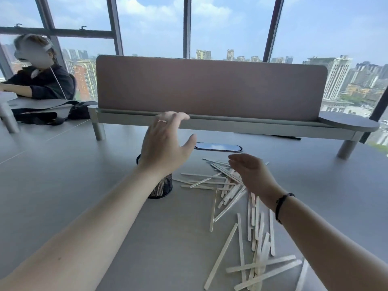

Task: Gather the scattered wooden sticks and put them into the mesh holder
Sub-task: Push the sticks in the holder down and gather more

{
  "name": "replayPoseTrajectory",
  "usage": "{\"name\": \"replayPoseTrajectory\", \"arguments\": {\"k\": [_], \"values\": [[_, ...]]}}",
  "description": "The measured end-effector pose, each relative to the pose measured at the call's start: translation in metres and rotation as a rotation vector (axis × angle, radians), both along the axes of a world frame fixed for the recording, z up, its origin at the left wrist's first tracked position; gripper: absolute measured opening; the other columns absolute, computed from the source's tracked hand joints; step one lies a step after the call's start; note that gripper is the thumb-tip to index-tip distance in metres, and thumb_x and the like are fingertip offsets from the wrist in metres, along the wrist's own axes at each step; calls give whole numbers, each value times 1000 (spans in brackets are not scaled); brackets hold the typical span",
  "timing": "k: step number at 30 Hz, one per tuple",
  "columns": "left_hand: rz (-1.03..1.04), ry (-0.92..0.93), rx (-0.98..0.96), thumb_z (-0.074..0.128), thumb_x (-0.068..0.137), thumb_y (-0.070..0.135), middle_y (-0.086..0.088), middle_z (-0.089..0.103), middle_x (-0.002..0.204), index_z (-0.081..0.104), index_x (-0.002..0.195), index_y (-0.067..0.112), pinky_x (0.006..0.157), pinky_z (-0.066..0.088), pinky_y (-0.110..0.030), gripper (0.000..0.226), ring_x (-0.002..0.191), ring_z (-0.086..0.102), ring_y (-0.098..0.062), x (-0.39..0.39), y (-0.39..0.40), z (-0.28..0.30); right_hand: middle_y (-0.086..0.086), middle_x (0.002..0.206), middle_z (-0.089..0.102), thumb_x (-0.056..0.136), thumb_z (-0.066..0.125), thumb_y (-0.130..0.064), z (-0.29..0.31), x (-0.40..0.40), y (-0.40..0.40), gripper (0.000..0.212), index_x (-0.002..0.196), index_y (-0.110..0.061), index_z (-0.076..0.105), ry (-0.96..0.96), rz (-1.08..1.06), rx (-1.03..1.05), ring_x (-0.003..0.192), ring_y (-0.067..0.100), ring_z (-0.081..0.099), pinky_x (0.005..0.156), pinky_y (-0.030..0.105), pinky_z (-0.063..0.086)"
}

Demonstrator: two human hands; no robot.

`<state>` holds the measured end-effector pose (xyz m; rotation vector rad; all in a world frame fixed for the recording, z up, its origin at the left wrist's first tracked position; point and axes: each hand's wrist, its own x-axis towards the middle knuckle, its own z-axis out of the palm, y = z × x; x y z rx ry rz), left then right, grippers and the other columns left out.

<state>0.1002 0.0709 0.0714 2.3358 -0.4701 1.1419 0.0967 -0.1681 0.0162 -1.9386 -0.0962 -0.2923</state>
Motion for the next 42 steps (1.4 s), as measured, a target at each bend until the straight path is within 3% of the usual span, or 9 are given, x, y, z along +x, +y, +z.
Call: {"name": "replayPoseTrajectory", "arguments": {"k": [2, 4, 7, 10, 16, 21, 30, 33, 42], "values": [[-134, 18, 170, 61, 88, 43, -2, 64, 128, 64, 121, 18, 96, 50, -41, 41, 116, 59, -24, -11, -28, -13, -7, 96, 73, 93, 66, -16, -6, 3, -35, 11, 100, -22, 72, -12, -116, -58, 85, 5, 65, 89, 29, 50], [-194, 326, 322, 57, 89, 59, -3, 50, 150, 56, 137, 21, 110, 42, -42, 61, 135, 48, -24, -14, -51, -35, -4, 105, 73, 95, 64, -21, -12, 4, -65, 16, 108, -16, 72, 19, -213, -135, 88, 7, 64, 88, 30, 48], [-77, 816, 461, 27, 74, 95, -3, 7, 170, 12, 160, 29, 124, 15, -50, 110, 155, 9, -26, -4, -68, -67, -1, 123, 69, 95, 60, -40, -25, -3, -94, 34, 121, -19, 67, 60, -304, -223, 113, 18, 62, 92, 30, 44], [0, 967, 402, 12, 68, 101, -4, 2, 170, -6, 161, 30, 123, 8, -54, 118, 156, 2, -30, 9, -76, -83, 0, 136, 60, 91, 53, -60, -35, -1, -103, 50, 131, -30, 57, 136, -275, -388, 123, 24, 57, 95, 35, 45], [-125, 895, 458, 27, 75, 95, 6, 14, 169, 4, 161, 33, 120, 21, -42, 109, 154, 17, -19, 11, -93, -80, -5, 160, 32, 81, 30, -85, -38, 28, -95, 81, 146, -37, 41, 99, -102, -695, 149, 15, 22, 120, 45, 19], [-274, 641, 357, 41, 81, 85, 12, 50, 151, 38, 152, 36, 109, 40, -36, 86, 137, 49, -13, 2, -108, -79, -13, 165, 13, 73, 14, -93, -35, 43, -92, 91, 151, -46, 27, 141, -1, -748, 153, 11, 1, 122, 49, 0], [-113, 860, 393, 13, 58, 105, 2, 27, 165, 27, 157, 26, 121, 21, -50, 127, 153, 23, -20, 87, -130, -86, -11, 165, 17, 83, 14, -85, -40, 43, -92, 81, 151, -44, 29, 130, 22, -768, 152, 8, 1, 123, 46, -2], [-169, 833, 437, 23, 66, 98, 6, 50, 149, 46, 138, 36, 112, 32, -50, 98, 140, 43, -20, 91, -145, -90, -10, 164, 21, 86, 17, -83, -40, 47, -94, 78, 150, -41, 32, 127, 5, -719, 152, 8, 5, 123, 45, 2], [-448, 809, 527, 38, 78, 89, 18, 32, 162, 33, 152, 45, 125, 4, -48, 86, 150, 26, -9, 30, -147, -86, -19, 157, 33, 83, 12, -83, -39, 40, -96, 78, 142, -45, 46, 108, 14, -713, 152, 9, 6, 121, 48, -8]]}}
